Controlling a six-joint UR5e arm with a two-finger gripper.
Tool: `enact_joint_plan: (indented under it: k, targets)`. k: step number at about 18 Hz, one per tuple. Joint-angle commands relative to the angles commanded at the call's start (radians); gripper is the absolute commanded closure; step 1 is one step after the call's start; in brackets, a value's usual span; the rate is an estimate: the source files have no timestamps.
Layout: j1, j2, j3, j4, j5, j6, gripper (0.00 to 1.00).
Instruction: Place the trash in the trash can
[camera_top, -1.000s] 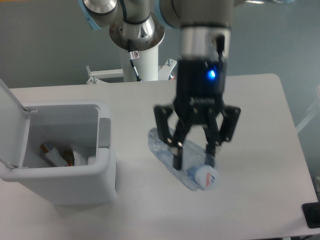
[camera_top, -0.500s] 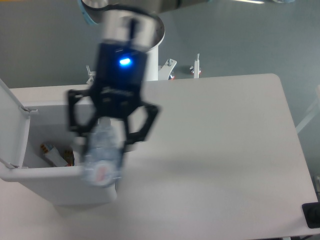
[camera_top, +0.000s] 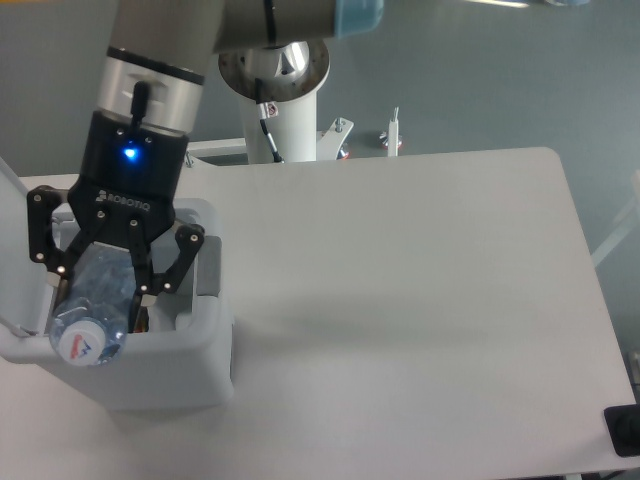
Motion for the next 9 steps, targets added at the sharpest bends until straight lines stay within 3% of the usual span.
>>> enact_joint_plan:
  k: [4, 9]
  targets:
    - [0.023, 0.014, -0.018, 0.000, -0.002, -0.003, 0.00]
    - [0.122, 0.029, -0.005, 0.000, 0.002, -0.002, 0.00]
